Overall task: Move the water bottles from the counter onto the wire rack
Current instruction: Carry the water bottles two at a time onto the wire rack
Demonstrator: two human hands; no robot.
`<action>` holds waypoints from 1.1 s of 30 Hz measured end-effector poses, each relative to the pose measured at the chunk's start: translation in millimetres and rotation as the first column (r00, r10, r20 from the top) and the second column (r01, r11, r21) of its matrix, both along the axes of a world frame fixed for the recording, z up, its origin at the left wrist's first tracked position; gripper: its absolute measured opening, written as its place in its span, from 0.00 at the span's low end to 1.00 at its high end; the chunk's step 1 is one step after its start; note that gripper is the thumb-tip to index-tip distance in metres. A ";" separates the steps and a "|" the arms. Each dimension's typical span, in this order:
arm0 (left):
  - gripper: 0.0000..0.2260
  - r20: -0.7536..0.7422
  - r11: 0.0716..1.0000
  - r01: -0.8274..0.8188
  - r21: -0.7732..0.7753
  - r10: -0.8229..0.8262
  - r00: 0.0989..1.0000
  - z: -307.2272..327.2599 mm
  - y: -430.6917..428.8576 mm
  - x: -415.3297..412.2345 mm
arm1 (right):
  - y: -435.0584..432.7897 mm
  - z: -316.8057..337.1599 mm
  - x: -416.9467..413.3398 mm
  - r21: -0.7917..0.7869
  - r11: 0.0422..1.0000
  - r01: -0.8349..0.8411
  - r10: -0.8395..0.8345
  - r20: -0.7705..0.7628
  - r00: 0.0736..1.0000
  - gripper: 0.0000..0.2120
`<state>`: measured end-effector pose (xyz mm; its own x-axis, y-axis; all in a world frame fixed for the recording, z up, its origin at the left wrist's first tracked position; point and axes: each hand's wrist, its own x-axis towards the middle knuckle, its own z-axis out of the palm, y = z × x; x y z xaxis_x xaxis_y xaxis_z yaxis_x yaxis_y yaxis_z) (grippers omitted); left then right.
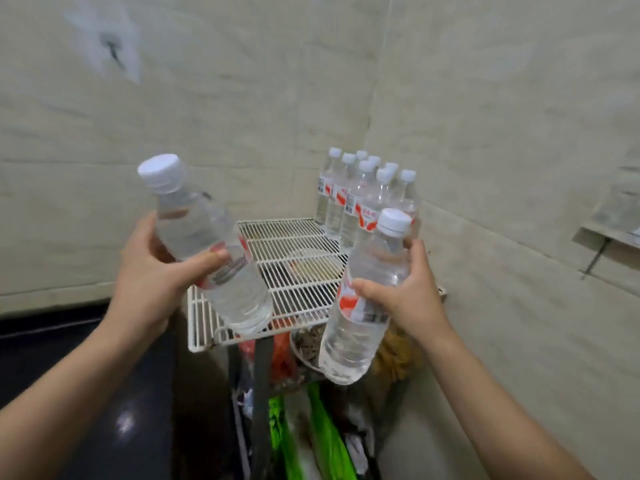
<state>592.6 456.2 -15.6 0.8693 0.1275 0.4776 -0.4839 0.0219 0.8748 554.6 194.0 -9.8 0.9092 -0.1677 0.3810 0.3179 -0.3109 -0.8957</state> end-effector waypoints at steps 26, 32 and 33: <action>0.29 -0.168 0.955 -0.128 0.267 0.177 0.970 -3.9 -46.0 378.8 | 34.3 20.5 441.1 -0.182 0.972 0.149 -0.164 -0.071 0.984 0.36; 0.28 -0.191 0.944 -0.032 0.328 0.099 0.977 -6.7 -58.8 409.3 | 30.4 14.7 462.8 -0.174 0.976 0.134 -0.150 -0.084 0.985 0.36; 0.29 -0.193 0.944 -0.011 0.328 0.078 0.978 -7.7 -59.1 414.4 | 30.0 14.4 464.9 -0.178 0.977 0.114 -0.133 -0.093 0.987 0.36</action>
